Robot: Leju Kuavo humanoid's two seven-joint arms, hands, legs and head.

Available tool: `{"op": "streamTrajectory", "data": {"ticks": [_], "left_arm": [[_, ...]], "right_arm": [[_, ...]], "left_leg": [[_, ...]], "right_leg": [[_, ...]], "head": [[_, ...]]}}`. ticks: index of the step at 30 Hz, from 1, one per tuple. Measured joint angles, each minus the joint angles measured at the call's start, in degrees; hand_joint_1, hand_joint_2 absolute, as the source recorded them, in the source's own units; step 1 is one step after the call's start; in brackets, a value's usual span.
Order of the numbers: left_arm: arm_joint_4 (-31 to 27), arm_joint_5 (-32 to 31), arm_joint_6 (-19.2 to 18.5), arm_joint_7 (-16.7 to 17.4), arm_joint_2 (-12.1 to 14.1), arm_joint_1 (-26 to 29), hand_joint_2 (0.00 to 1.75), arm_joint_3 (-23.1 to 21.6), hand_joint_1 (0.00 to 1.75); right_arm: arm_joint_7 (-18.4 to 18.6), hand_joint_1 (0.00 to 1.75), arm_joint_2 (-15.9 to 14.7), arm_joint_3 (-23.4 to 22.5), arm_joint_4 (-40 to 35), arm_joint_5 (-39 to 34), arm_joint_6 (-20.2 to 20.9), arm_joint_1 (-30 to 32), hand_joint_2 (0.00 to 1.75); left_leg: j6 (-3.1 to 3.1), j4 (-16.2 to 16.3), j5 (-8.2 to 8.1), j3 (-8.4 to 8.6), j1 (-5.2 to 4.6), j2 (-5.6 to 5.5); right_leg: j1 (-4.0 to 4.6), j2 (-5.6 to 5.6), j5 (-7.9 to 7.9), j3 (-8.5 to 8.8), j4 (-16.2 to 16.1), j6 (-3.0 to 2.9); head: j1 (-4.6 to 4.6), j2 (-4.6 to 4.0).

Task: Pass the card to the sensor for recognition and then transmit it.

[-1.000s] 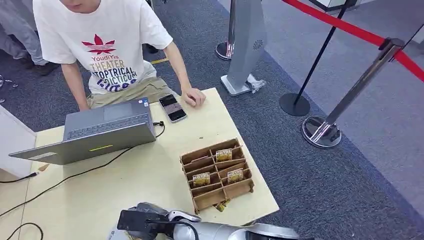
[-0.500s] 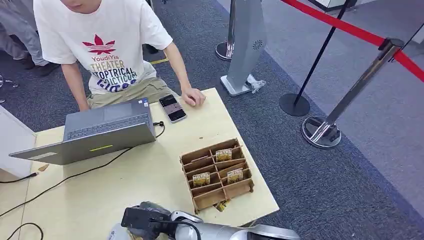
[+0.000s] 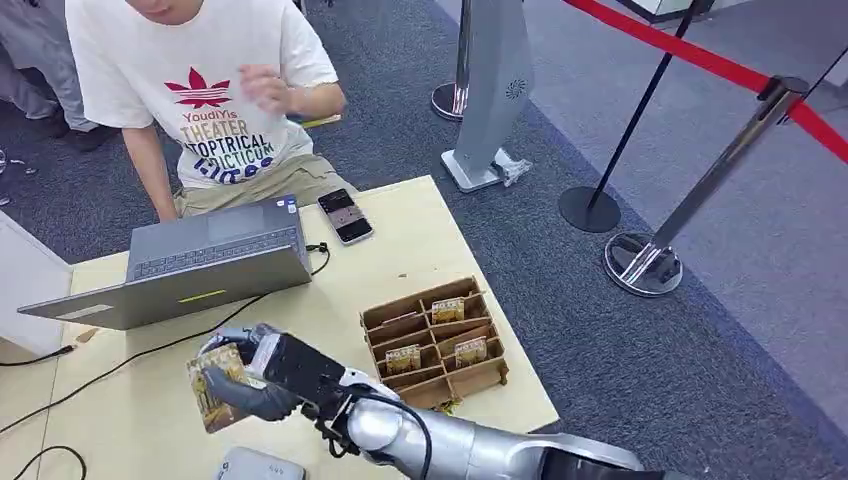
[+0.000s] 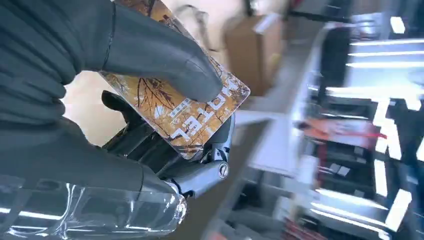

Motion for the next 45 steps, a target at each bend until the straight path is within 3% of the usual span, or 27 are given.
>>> {"op": "streamTrajectory", "data": {"ticks": [6, 13, 19, 26, 36, 39, 45], "left_arm": [[0.0, 0.2, 0.0, -0.6, 0.0, 0.1, 1.75, -0.1, 0.00], [0.0, 0.0, -0.2, -0.5, 0.0, 0.1, 1.75, -0.5, 0.00], [0.0, -1.2, -1.2, 0.4, 0.0, 0.0, 1.75, -1.9, 0.00], [0.0, -2.8, -2.2, 1.7, 0.0, -0.8, 1.75, -4.4, 0.00], [0.0, -3.1, -2.4, 2.0, 0.0, -1.3, 1.75, -5.7, 0.00], [0.0, -3.6, -2.7, 2.6, 0.0, -1.6, 1.75, -6.3, 0.00], [0.0, -3.9, -3.1, 3.5, -0.1, -2.2, 1.75, -8.1, 0.00]], "right_arm": [[-1.1, 1.75, -2.2, -3.7, -11.2, 3.7, -2.9, 0.0, 1.75], [0.8, 1.75, -2.3, -9.9, -13.4, 12.1, -9.8, -2.5, 1.75], [3.3, 1.75, -1.3, -16.5, -7.9, 18.7, -16.7, -7.5, 1.75], [3.2, 1.75, -0.3, -21.9, 0.7, 26.6, -24.7, -11.8, 1.75], [3.0, 1.75, 0.0, -23.8, 5.1, 27.9, -25.7, -13.2, 1.75], [3.1, 1.75, 0.0, -24.1, 6.2, 31.3, -28.9, -13.4, 1.75], [1.8, 1.75, 1.3, -27.8, 8.1, 39.4, -29.1, -13.6, 1.75]], "left_leg": [[0.00, 0.0, 0.00, 0.00, 0.00, 0.00], [0.00, 0.0, 0.01, 0.00, 0.01, 0.00], [0.01, 0.0, 0.04, 0.00, 0.00, -0.01], [0.01, 0.0, 0.04, -0.01, 0.00, -0.04], [0.01, 0.0, 0.04, -0.01, 0.01, -0.02], [0.01, 0.0, 0.04, -0.01, 0.00, -0.03], [0.01, 0.0, 0.04, -0.01, 0.00, -0.02]], "right_leg": [[0.00, 0.00, 0.00, 0.00, 0.0, 0.00], [0.00, 0.00, 0.03, 0.01, 0.0, -0.01], [0.00, 0.00, 0.05, 0.02, 0.0, -0.02], [0.00, -0.04, 0.05, 0.01, 0.0, -0.02], [0.00, -0.02, 0.04, 0.01, 0.0, -0.02], [0.00, -0.03, 0.05, 0.01, 0.0, -0.02], [0.00, -0.02, 0.05, 0.01, 0.0, -0.02]], "head": [[0.00, 0.00], [0.00, 0.00], [-0.02, 0.00], [0.02, 0.00], [-0.02, 0.00], [0.00, 0.00], [-0.02, 0.00]]}}
